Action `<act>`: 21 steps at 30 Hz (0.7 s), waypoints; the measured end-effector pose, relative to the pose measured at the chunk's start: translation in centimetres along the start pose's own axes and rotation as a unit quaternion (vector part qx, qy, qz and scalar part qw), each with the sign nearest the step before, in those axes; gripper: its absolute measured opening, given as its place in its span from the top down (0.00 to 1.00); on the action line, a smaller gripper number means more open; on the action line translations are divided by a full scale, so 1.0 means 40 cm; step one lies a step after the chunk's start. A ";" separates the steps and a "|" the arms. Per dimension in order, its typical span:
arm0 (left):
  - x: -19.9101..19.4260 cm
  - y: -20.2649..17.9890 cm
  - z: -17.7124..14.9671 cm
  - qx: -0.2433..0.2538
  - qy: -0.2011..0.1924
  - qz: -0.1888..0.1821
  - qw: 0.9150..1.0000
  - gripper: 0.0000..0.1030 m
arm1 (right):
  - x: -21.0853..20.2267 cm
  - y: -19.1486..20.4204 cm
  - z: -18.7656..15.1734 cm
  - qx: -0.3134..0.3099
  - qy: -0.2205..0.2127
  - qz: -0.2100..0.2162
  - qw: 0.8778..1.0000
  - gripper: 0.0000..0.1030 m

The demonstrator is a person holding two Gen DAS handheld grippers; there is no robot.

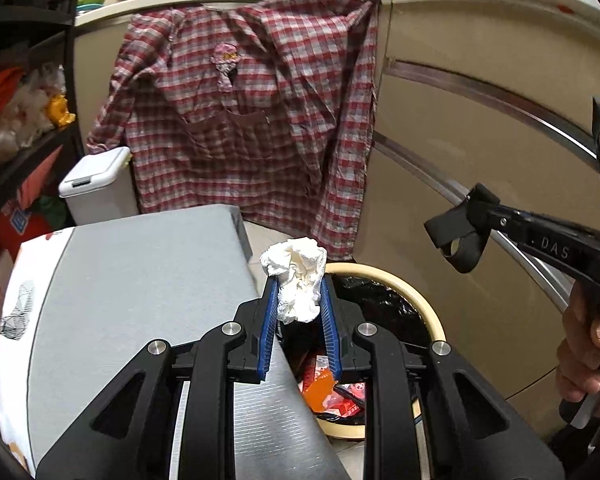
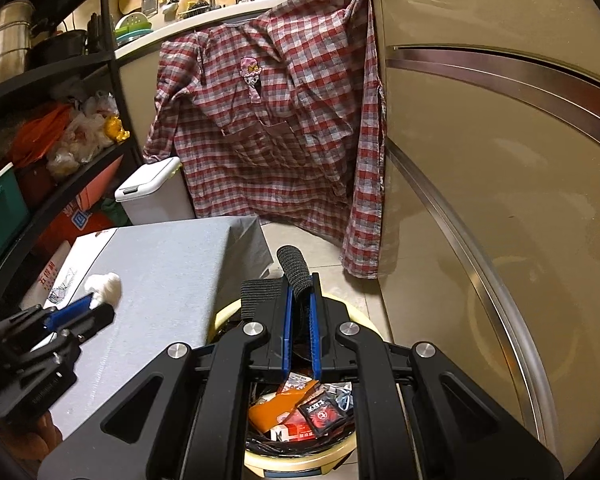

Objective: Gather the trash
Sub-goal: 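Carry the tissue and strap in both tools over the yellow bin, then open both tools to drop the tissue and strap into the bin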

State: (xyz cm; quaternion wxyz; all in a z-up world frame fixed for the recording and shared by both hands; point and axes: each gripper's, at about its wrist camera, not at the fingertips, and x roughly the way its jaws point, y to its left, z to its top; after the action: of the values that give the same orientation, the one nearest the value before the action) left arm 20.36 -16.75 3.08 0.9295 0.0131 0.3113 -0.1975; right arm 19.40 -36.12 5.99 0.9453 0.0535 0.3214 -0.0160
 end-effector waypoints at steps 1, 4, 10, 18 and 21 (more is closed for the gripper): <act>0.006 -0.007 -0.002 0.002 0.002 -0.001 1.000 0.79 | 0.003 -0.002 -0.001 0.000 0.002 -0.001 1.000 0.92; 0.021 -0.019 -0.011 0.006 0.009 -0.003 1.000 0.79 | 0.011 -0.009 -0.001 0.002 0.006 -0.002 1.000 0.92; 0.054 -0.041 -0.009 0.004 0.018 -0.008 1.000 0.79 | 0.025 -0.017 -0.004 0.006 0.014 -0.004 1.000 0.92; 0.080 -0.067 -0.002 0.006 0.025 -0.015 1.000 0.79 | 0.042 -0.020 -0.005 0.003 0.021 -0.004 1.000 0.87; 0.085 -0.070 -0.001 0.005 0.028 -0.008 1.000 0.55 | 0.048 -0.022 -0.005 0.005 0.025 -0.011 1.000 0.65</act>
State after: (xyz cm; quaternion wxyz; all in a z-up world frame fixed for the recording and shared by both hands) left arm 21.78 -20.54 1.33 0.9187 0.0206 0.3361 -0.2063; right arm 20.72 -36.97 4.58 0.9366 0.0551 0.3451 -0.0271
